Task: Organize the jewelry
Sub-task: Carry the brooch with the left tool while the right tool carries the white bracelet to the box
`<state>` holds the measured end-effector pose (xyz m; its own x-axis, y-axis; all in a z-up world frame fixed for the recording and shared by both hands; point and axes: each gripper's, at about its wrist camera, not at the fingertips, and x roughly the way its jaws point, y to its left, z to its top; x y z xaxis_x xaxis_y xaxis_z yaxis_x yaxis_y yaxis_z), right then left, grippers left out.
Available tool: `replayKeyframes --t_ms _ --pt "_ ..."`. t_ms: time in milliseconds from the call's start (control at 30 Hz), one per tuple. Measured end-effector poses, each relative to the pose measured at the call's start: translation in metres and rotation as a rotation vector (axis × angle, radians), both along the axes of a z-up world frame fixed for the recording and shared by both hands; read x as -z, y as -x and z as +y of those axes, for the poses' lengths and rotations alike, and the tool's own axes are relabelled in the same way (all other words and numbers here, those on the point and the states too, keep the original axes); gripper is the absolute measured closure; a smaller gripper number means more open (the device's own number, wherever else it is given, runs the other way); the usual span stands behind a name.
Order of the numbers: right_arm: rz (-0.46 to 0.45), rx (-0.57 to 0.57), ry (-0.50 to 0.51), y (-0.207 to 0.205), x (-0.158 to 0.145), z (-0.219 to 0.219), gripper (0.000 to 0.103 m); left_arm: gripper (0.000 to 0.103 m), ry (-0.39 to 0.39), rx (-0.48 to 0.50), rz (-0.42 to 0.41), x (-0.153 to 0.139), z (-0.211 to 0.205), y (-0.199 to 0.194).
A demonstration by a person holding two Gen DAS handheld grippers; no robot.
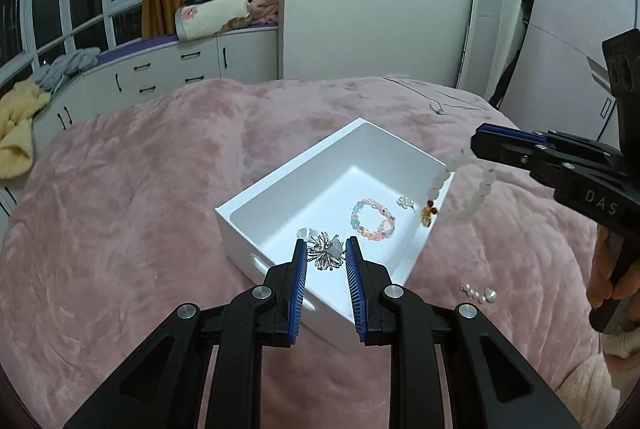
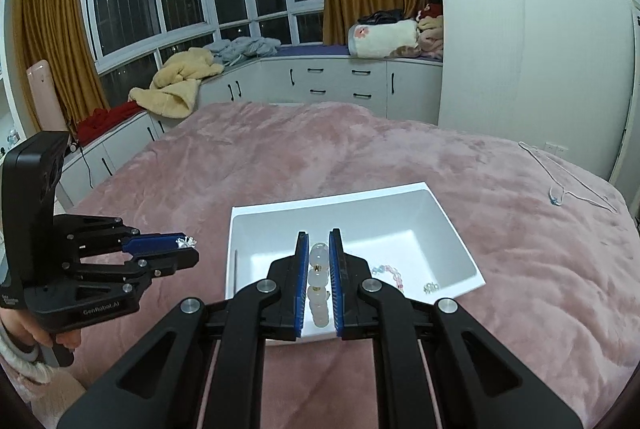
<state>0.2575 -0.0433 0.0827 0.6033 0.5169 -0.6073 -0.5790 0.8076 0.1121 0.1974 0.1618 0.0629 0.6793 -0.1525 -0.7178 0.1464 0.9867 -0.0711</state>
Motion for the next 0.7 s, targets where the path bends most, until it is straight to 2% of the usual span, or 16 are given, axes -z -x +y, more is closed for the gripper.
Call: replayKeyframes --t_ms 133,367,700 --pt "0.019 0.007 0.005 -0.017 0.011 0.004 0.092 0.079 -0.008 0.001 0.024 0.014 -0.004 -0.024" --pt "0.053 0.010 0.014 -0.048 0.037 0.009 0.092 0.079 0.037 -0.029 0.077 0.038 -0.001 -0.059" --pt "0.041 -0.011 0.049 -0.074 0.059 0.015 0.092 0.078 -0.026 -0.029 0.092 0.053 -0.011 -0.084"
